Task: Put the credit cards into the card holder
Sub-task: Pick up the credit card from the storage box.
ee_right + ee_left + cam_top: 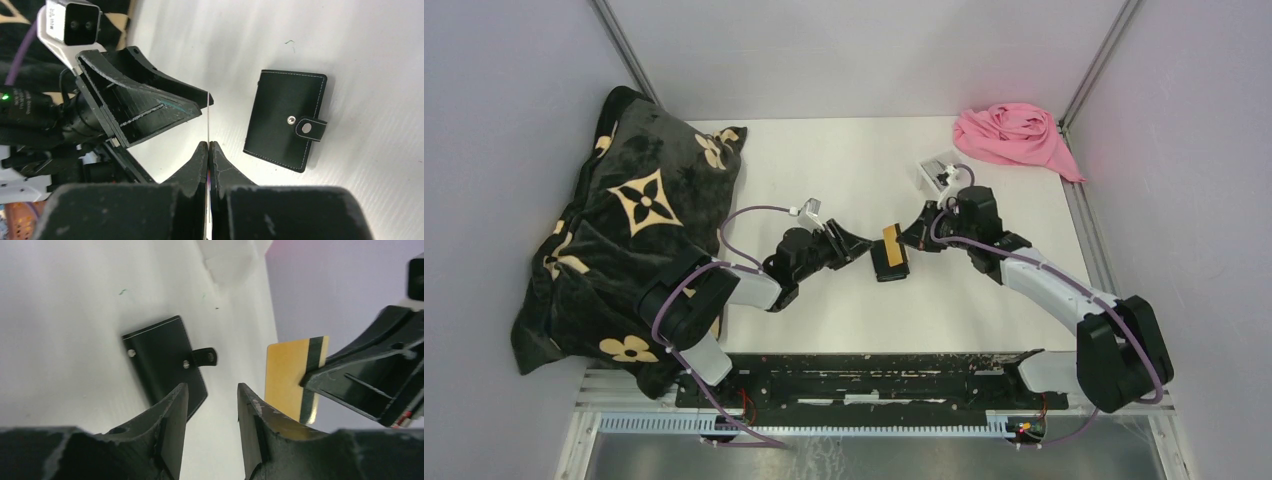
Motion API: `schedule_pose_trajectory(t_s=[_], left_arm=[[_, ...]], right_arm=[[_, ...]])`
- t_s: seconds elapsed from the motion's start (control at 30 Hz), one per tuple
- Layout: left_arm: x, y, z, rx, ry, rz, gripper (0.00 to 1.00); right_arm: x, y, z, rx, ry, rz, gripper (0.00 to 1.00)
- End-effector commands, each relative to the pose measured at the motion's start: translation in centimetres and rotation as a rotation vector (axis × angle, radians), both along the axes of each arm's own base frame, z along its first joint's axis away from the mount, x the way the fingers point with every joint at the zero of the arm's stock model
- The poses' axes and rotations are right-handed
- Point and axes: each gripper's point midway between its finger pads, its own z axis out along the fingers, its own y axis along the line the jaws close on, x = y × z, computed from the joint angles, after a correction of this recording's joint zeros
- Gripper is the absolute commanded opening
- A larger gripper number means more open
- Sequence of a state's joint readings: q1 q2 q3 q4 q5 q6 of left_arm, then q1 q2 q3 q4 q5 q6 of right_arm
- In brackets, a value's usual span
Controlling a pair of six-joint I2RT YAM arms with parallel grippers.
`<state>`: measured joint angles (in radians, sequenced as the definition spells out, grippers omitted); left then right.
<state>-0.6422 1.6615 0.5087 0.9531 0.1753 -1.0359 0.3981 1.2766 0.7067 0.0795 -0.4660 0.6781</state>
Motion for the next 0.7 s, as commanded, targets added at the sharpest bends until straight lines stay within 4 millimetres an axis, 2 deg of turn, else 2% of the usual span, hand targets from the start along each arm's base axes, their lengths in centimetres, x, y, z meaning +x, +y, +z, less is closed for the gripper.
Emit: schedule_pose_trajectory(t_s=[0.0, 0.17, 0.3, 0.67], left_arm=[[0.3, 1.1, -2.4, 0.156, -0.026, 0.026, 0.44], [0.2, 1.2, -3.9, 0.228, -0.012, 0.022, 0.36], [0.1, 1.2, -4.7, 0.267, -0.009, 0.018, 0.32], [-0.1, 0.3, -6.3, 0.318, 0.012, -0.016, 0.28]], right_arm=[[1.2, 0.2, -1.0, -0.192, -0.007, -0.005, 0.01], [2.1, 0.8, -3.4, -0.344, 0.026, -0.011, 0.01], [3.1, 0.5, -4.6, -0.447, 0.032, -0.038, 0.01], [4.2, -1.4, -6.3, -0.604, 0.051, -0.084, 0.01]])
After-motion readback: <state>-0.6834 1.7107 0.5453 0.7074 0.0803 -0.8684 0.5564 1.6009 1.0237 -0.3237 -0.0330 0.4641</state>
